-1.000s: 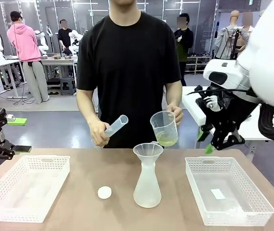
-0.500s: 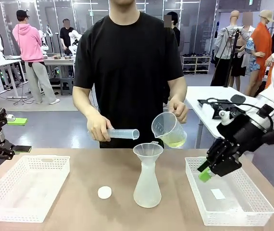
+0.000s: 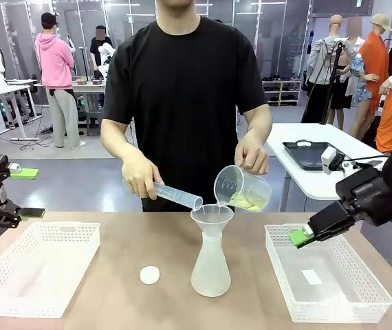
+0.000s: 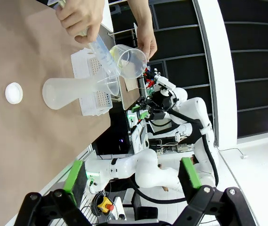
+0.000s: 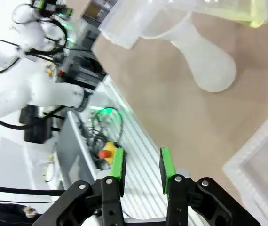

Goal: Prepare the solutions needed for the experiment.
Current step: Once the solution is in the Big flask , pick up the Plastic Funnel and place it back into the right Organizing basket.

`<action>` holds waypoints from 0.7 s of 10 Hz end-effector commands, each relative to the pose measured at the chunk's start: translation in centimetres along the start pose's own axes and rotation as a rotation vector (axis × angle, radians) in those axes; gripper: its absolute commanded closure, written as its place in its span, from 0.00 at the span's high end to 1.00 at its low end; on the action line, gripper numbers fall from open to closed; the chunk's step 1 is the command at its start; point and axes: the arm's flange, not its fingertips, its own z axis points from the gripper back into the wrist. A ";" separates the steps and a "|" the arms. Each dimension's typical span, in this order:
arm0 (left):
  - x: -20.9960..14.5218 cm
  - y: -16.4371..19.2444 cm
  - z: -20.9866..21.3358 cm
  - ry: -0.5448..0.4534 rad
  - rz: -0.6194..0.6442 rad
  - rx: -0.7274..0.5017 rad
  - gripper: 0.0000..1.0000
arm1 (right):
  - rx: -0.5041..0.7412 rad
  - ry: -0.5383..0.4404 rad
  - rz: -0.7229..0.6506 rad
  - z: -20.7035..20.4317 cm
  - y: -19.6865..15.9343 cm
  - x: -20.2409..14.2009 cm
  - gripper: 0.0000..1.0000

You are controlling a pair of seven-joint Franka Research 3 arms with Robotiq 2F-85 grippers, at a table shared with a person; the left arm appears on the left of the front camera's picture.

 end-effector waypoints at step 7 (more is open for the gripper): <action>0.1 -0.1 -0.1 0.002 -0.003 -0.017 1.00 | 0.027 -0.112 -0.276 -0.8 -1.7 0.6 0.39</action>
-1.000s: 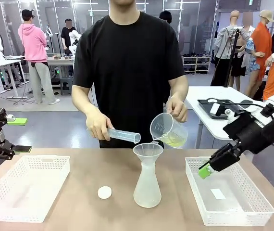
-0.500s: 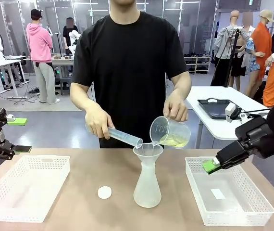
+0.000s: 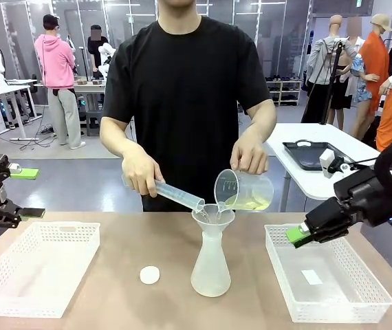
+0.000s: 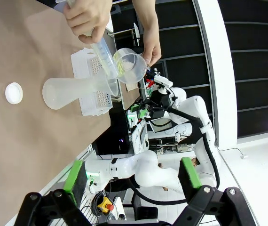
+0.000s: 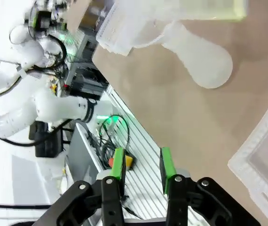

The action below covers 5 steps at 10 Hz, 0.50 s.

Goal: Prepare the solutions needed for the experiment.
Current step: Once the solution is in the Big flask , pick up the Plastic Funnel and place it back into the right Organizing basket.

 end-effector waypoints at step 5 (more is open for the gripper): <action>0.1 -0.1 -0.1 0.002 -0.003 -0.017 1.00 | 0.329 -0.153 -0.252 -0.5 -3.2 -1.2 0.59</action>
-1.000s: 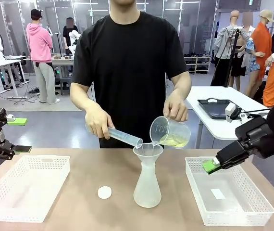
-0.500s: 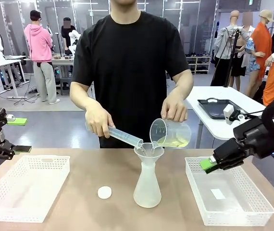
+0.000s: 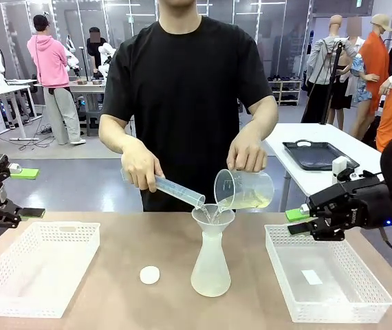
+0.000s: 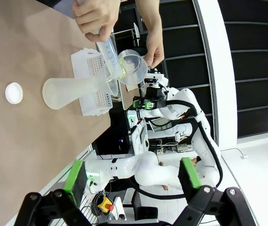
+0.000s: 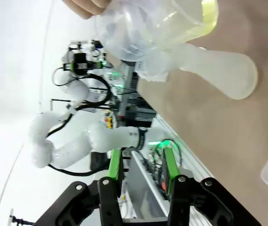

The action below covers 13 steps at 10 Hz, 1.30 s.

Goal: Prepare the solutions needed for the experiment.
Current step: Once the solution is in the Big flask , pick up the Plastic Funnel and place it back into the right Organizing basket.

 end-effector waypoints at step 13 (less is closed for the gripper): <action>0.1 -0.1 -0.1 0.002 -0.003 -0.017 1.00 | 0.070 -0.025 -0.046 0.1 -1.0 0.2 0.98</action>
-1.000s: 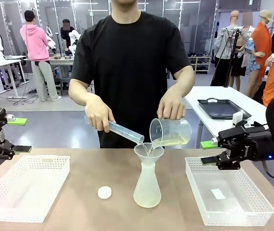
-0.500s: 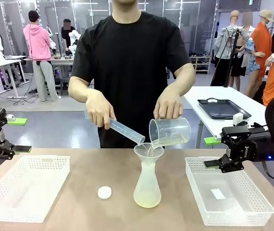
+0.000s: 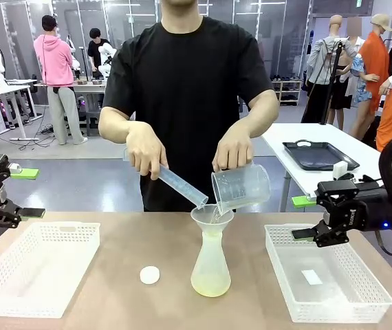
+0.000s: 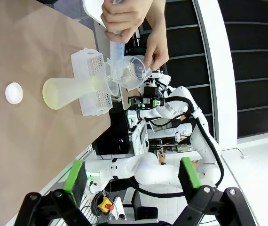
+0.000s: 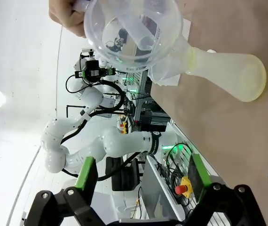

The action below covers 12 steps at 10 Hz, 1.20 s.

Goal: Prepare the solutions needed for the experiment.
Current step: Once the solution is in the Big flask , pick up the Plastic Funnel and place it back into the right Organizing basket.

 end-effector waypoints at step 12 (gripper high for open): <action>0.1 -0.1 -0.1 0.002 -0.003 -0.017 1.00 | 0.008 0.000 0.005 0.0 0.1 0.0 0.98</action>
